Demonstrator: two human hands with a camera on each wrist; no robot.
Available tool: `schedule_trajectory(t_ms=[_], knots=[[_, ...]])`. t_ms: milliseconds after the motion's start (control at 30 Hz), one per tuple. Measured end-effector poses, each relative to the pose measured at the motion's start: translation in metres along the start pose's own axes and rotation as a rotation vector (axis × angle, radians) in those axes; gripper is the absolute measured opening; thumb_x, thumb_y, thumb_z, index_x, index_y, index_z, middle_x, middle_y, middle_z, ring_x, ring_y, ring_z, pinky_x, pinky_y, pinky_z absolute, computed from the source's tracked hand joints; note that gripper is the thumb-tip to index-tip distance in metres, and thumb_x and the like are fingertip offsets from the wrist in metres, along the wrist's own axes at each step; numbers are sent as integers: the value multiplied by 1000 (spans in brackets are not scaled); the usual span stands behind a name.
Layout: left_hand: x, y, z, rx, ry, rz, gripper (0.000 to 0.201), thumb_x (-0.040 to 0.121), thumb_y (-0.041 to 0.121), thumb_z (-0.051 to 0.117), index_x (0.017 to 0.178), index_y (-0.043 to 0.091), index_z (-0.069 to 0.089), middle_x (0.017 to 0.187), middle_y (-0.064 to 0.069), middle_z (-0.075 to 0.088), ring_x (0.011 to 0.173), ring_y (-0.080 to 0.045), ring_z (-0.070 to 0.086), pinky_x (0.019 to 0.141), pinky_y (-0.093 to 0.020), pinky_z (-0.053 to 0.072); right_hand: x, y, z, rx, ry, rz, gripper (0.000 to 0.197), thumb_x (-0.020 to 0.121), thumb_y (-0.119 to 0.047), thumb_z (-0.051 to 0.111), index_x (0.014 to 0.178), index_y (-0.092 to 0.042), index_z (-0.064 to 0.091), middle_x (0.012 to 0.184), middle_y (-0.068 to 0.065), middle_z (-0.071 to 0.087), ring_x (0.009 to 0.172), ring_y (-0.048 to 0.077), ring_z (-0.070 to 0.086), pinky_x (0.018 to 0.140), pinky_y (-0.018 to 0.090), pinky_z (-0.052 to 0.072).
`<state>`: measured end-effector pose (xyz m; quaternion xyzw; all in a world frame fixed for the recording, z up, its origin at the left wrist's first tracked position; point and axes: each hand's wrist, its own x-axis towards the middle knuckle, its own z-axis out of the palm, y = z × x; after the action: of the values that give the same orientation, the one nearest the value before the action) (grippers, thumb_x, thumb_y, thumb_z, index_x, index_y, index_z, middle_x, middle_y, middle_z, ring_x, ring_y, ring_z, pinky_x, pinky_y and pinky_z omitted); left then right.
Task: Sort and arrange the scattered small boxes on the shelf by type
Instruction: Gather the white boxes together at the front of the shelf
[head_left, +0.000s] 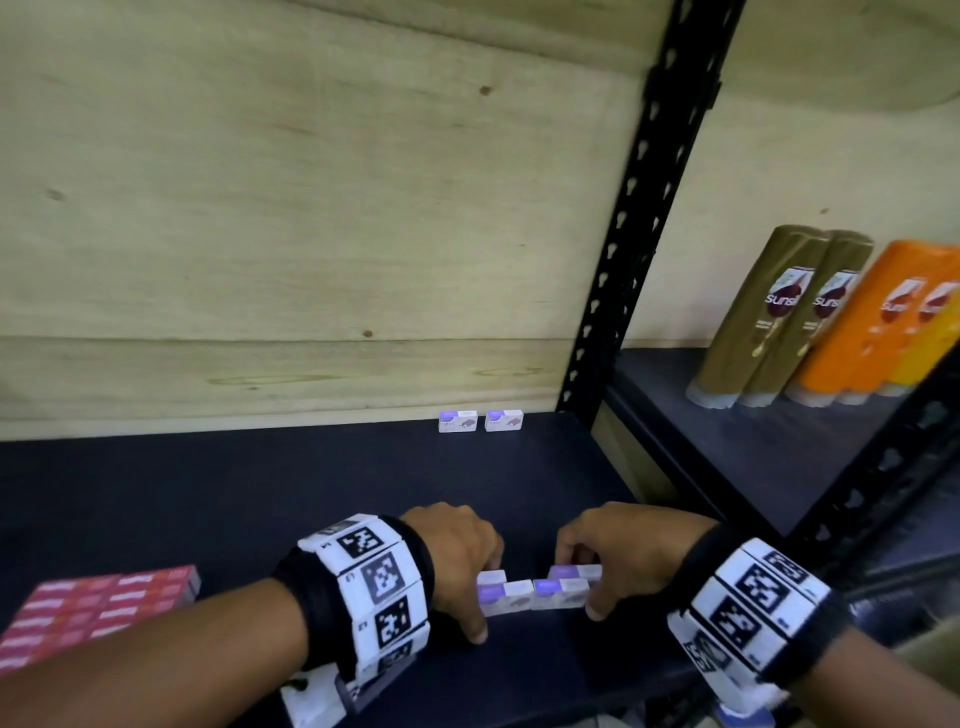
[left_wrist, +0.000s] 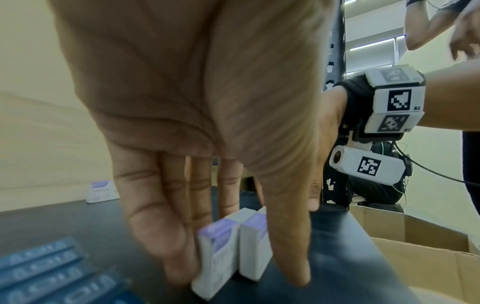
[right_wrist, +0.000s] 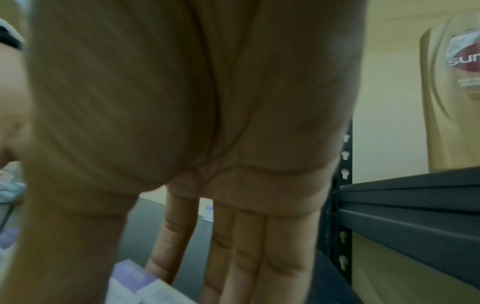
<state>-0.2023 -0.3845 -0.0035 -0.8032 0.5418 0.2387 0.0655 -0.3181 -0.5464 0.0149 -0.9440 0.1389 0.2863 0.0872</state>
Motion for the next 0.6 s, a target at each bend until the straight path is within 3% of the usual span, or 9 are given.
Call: schedule_trajectory(t_ms=[100, 200, 367, 533, 600], knots=[[3, 6, 2, -9, 43, -5, 46, 75, 43, 77, 113, 26, 59, 107, 5, 63, 97, -18, 60, 71, -30, 46, 1, -3, 3, 4, 35, -31, 40, 77, -25, 80, 113, -30, 65, 103, -13, 63, 97, 12, 62, 82, 27, 49], [6, 10, 4, -14, 76, 2, 41, 78, 39, 76, 113, 26, 60, 108, 4, 63, 98, -18, 60, 70, -30, 43, 2, -8, 4, -17, 52, -41, 39, 80, -23, 78, 115, -30, 64, 110, -7, 65, 99, 14, 62, 85, 29, 51], [9, 16, 6, -57, 110, 9, 35, 79, 36, 74, 110, 25, 62, 104, 3, 65, 94, -18, 62, 71, -31, 49, 3, -13, 6, -27, 66, -52, 38, 81, -22, 77, 115, -30, 63, 113, -3, 64, 100, 17, 62, 85, 33, 52], [8, 13, 5, -109, 107, 10, 38, 76, 44, 75, 107, 27, 62, 93, 8, 65, 90, -15, 63, 77, -34, 53, 0, -14, 3, -7, 62, -60, 41, 81, -24, 76, 119, -30, 62, 114, -7, 65, 101, 15, 62, 86, 31, 52], [7, 8, 1, -116, 109, 7, 43, 74, 50, 75, 108, 30, 61, 97, 11, 65, 91, -13, 62, 78, -33, 53, -1, -14, -6, 0, 62, -54, 46, 82, -29, 76, 125, -31, 60, 117, -9, 64, 104, 12, 61, 92, 30, 50]])
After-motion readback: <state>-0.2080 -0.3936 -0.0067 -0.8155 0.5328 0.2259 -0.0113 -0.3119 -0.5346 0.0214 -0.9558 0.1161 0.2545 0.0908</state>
